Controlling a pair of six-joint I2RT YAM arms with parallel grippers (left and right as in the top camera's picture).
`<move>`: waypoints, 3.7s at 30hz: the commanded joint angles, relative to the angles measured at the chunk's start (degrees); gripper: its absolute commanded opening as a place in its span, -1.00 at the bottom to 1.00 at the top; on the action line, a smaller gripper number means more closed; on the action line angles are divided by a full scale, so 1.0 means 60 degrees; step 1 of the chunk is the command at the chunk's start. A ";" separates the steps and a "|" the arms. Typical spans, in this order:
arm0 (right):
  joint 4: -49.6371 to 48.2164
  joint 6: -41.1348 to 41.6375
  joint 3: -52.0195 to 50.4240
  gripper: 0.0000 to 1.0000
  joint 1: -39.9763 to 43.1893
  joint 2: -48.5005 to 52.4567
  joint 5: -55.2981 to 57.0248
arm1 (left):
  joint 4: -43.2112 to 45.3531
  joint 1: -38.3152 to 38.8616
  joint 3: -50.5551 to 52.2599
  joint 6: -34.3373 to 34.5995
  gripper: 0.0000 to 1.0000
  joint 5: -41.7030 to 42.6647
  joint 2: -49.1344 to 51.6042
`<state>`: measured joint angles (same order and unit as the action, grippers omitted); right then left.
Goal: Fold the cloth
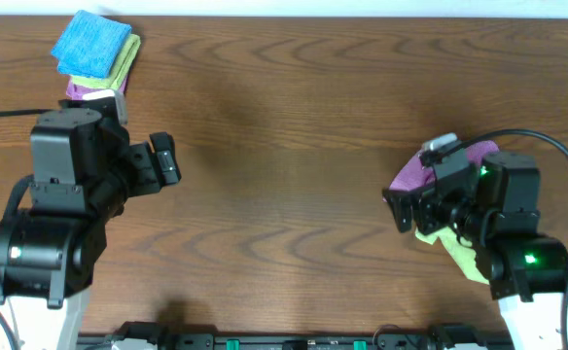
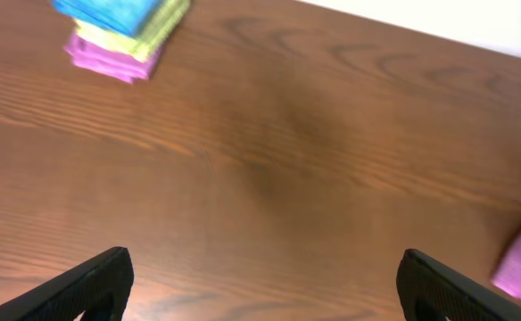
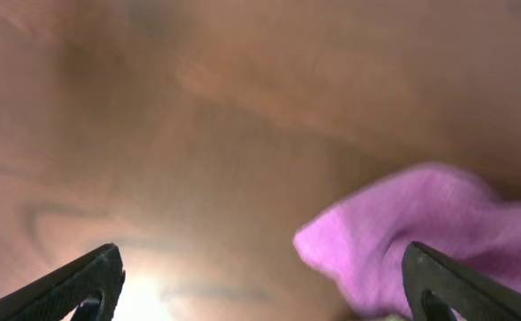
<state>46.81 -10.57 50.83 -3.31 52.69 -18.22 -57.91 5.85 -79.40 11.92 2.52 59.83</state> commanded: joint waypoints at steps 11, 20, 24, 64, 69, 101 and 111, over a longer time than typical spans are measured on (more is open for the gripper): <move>0.0914 0.0036 0.0007 0.98 -0.0033 0.0222 -0.0033 | 0.4681 0.0025 0.5850 -0.0776 0.91 0.0168 -0.4892; 0.0914 0.0040 0.0007 0.99 -0.0033 0.0222 -0.0029 | 0.5880 -0.0106 0.9220 -0.0670 0.91 0.0776 -0.7490; 0.0914 0.0040 0.0007 0.98 -0.0033 0.0222 -0.0033 | 0.5982 -0.0168 1.0123 -0.0619 0.91 0.0838 -0.8200; 0.0914 0.0036 0.0007 0.98 -0.0033 0.0222 -0.0033 | 0.5945 -0.0168 1.2134 -0.0455 0.91 0.0761 -0.9930; 0.0914 0.0036 0.0007 0.98 -0.0033 0.0222 -0.0033 | 0.5945 -0.0168 1.2134 -0.0455 0.91 0.0765 -0.9930; -0.1654 -0.1687 -0.4255 0.99 -0.0033 -0.6357 0.1719 | 0.5945 -0.0168 1.2134 -0.0455 0.91 0.0765 -0.9930; -0.1694 -0.1679 -0.5996 0.98 -0.0095 -0.8531 0.1719 | 0.5945 -0.0168 1.2134 -0.0455 0.91 0.0765 -0.9930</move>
<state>36.64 -19.99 16.40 -3.36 3.79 -8.05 -22.09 5.08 -7.81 9.15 7.31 0.62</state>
